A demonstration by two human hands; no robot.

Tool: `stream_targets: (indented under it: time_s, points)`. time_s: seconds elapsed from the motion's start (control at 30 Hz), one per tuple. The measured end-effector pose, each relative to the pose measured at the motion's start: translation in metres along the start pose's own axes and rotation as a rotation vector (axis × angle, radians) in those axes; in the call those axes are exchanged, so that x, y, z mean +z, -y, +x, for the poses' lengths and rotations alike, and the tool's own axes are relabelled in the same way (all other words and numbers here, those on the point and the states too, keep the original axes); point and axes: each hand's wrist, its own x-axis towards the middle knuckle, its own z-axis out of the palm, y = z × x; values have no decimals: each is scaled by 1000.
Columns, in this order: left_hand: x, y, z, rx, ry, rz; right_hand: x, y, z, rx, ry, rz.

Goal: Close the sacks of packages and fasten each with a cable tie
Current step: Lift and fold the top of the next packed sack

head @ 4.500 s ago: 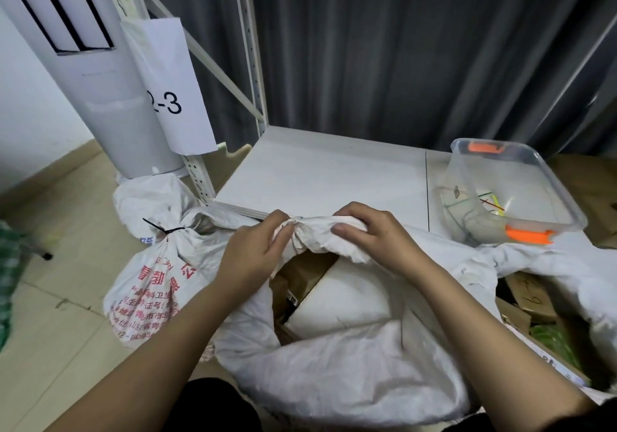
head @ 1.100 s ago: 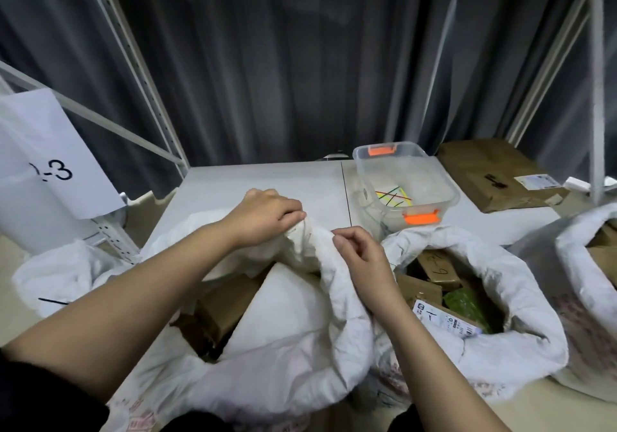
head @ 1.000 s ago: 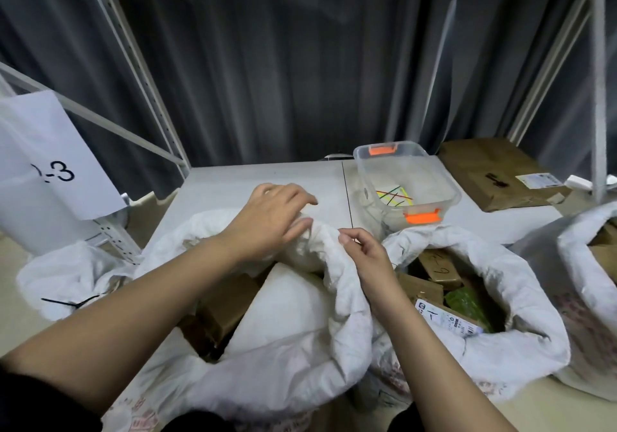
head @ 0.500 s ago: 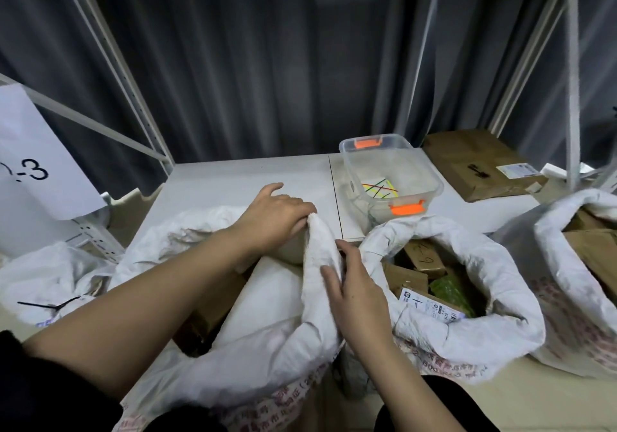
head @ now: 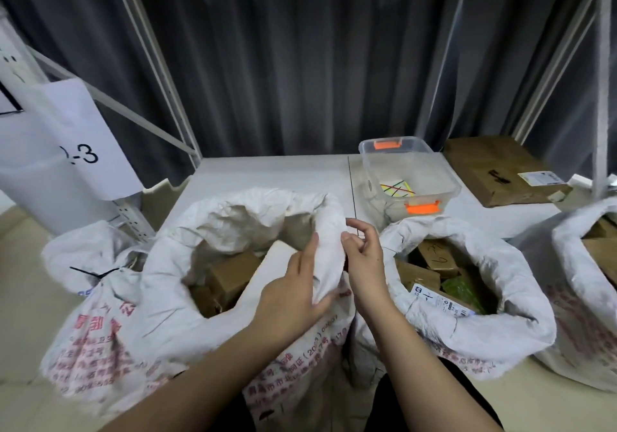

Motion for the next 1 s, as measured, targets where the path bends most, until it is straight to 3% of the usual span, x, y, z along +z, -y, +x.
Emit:
stream_targets:
  time_s: [0.23, 0.4, 0.43, 0.5, 0.6, 0.67, 0.73, 0.8, 0.83, 1.0]
  points:
    - [2, 31, 7, 6, -219, 328, -3, -6, 9, 390, -249, 742]
    - [-4, 40, -1, 20, -205, 344, -4, -11, 14, 430, -180, 773]
    - [-4, 39, -2, 31, -179, 343, -5, -9, 15, 411, -164, 654]
    - [0, 40, -7, 60, -125, 297, -12, -5, 14, 272, -125, 104]
    - [2, 45, -12, 67, -138, 188, -23, -1, 8, -279, -105, -796]
    - [1, 48, -10, 83, -146, 158, -21, 10, 5, -694, 137, -1085]
    - [-1, 50, -8, 114, -101, 160, -12, 23, 8, -884, 566, -1348]
    - [-3, 50, -7, 155, -70, 171, 1, 40, 17, -838, 903, -1651]
    - [-4, 51, -7, 172, -67, 146, 9, 49, 22, -805, 997, -1795]
    - [-12, 45, -13, 237, -97, 50, 34, 46, 45, -550, 1210, -2093]
